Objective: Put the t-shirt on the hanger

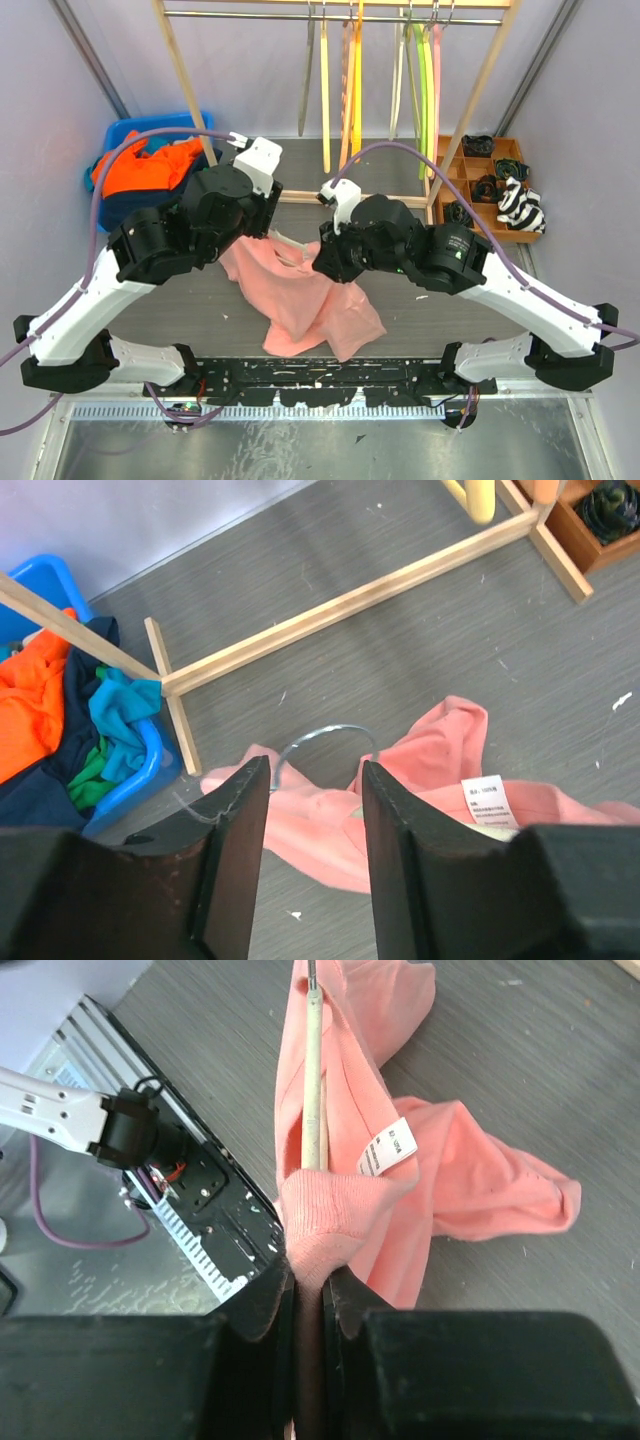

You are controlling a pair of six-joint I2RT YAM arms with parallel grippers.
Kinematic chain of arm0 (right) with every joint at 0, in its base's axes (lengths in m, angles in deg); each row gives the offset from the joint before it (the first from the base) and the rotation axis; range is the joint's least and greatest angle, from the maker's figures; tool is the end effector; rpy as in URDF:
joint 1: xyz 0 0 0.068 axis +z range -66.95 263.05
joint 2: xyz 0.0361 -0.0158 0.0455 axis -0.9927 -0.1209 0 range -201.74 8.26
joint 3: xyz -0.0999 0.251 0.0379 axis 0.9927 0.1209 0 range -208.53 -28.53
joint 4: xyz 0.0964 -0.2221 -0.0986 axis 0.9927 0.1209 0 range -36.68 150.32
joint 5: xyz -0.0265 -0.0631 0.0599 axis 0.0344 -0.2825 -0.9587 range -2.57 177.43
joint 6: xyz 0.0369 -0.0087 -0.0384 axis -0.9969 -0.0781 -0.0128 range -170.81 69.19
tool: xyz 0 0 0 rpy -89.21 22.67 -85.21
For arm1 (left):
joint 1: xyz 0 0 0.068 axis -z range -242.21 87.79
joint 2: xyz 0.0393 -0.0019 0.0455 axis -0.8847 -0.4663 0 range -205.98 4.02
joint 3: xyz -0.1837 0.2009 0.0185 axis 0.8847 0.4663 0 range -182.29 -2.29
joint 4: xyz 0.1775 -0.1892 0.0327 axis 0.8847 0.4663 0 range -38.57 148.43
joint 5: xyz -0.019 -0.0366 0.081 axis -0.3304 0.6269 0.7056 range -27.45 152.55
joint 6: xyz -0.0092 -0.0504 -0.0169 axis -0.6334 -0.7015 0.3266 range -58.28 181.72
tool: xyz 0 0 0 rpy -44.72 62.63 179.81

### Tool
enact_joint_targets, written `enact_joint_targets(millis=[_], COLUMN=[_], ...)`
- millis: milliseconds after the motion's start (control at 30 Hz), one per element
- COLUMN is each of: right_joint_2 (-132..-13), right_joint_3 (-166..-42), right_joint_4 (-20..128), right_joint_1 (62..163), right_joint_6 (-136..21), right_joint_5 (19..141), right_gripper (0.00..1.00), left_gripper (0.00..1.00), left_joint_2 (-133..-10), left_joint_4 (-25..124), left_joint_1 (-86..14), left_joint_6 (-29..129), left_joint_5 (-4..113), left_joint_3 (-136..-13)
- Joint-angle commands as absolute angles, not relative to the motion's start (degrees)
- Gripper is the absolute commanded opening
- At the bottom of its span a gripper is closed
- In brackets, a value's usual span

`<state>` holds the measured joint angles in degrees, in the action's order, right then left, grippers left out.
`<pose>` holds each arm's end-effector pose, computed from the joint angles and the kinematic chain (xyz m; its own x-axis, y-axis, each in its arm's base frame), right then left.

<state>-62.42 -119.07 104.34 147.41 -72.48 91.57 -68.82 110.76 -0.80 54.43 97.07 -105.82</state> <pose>0.1047 0.2120 0.4456 -0.5302 -0.2534 -0.8091 -0.7281 0.6251 0.2813 0.1196 -0.1773 0.4929 -0.2891 0.3119 -0.9051 0.4524 0.8777 0.1580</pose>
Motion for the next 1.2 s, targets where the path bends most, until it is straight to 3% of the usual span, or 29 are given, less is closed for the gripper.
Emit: enact_joint_targets(millis=[0, 233, 700, 1167], right_joint_2=[-58.12, -54.72, -45.05, -42.46], right_joint_3=[-116.69, -113.26, -114.23, -116.54], right_joint_4=[100.44, 100.18, 101.36, 98.58], right_joint_1=[147.35, 147.38, 147.36, 147.32], right_joint_6=[-74.06, -75.70, -74.91, -74.83], right_joint_5=[92.18, 93.85, 93.70, 85.83], right_gripper=[0.01, 0.01, 0.01, 0.01], left_gripper=[0.51, 0.57, 0.64, 0.76], left_joint_2=[-68.09, -64.63, -46.81, -45.89], left_joint_4=[106.79, 107.70, 113.00, 108.19], left_joint_1=[-0.87, -0.86, -0.86, -0.86], left_joint_6=[54.60, 52.82, 43.10, 45.64], left_joint_5=[100.52, 104.27, 110.40, 101.78], left_joint_3=[-105.83, -104.65, -86.63, -87.26])
